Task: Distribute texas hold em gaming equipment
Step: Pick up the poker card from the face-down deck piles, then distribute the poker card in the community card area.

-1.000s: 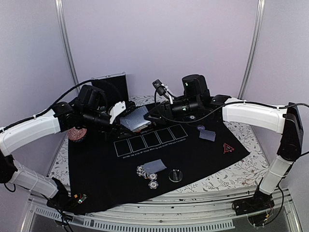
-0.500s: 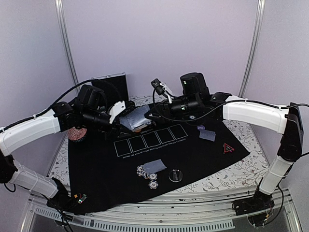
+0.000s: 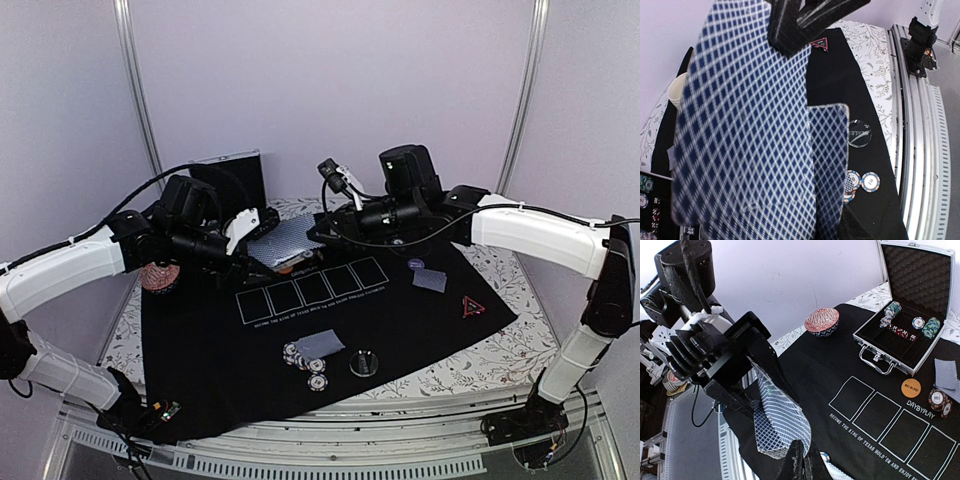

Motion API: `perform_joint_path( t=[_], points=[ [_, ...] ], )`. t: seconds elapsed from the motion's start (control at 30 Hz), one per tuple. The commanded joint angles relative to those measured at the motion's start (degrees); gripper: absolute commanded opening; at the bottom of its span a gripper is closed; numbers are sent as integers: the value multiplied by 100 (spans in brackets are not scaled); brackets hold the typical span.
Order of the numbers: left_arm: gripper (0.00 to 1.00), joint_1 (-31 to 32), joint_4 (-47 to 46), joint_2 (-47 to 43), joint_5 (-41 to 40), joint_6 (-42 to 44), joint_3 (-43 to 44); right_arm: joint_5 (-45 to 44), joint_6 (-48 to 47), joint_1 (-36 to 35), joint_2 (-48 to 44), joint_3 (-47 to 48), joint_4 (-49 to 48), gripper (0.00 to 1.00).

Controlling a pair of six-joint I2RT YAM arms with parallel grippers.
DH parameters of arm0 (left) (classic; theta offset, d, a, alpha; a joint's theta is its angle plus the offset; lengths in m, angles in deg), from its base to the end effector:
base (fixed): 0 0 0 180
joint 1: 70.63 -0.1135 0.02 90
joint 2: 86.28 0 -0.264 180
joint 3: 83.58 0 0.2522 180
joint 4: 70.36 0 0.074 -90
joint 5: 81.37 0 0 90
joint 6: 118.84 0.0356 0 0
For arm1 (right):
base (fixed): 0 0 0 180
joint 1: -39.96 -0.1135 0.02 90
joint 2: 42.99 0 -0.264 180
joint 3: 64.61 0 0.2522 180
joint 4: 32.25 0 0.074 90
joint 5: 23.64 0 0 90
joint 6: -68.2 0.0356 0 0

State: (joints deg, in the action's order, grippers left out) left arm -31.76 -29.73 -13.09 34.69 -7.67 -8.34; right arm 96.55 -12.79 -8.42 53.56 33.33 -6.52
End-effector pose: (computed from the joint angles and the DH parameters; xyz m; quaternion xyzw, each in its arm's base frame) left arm 0.2070 -0.1870 0.3092 0.5239 0.7111 -0.2657 0.3864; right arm 0.2508 0.3092 0.3387 -0.4062 0.7163 0.4433 0.3541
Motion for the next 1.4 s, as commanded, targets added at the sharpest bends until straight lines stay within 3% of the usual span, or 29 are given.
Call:
perform_joint_path(
  t=[0.0, 0.5, 0.7, 0.87, 1.03, 1.13, 1.37],
  points=[
    [39, -80, -138, -25, 14, -34, 84, -120, -24, -14, -318, 108, 102, 2],
    [38, -225, -197, -49, -209, -278, 119, -399, -277, -20, -918, 378, 343, 2],
    [38, -609, -174, 42, -476, -684, 264, -3235, -1219, -21, -1285, 5, 445, 2],
    [38, -1221, -278, -15, -844, -1072, 279, -4129, -2280, -257, -502, -2, 652, 2],
    [38, -1668, -331, -88, -1148, -1247, 286, -4813, -3922, -941, 602, 93, -105, 2],
    [38, -1819, -347, -130, -1148, -1302, 287, -4813, -4455, -1269, 1533, 738, -269, 2],
    [38, -1944, -419, -235, -1057, -1308, 242, -4608, -4677, -1494, 3463, 2538, -235, 2]
  ],
)
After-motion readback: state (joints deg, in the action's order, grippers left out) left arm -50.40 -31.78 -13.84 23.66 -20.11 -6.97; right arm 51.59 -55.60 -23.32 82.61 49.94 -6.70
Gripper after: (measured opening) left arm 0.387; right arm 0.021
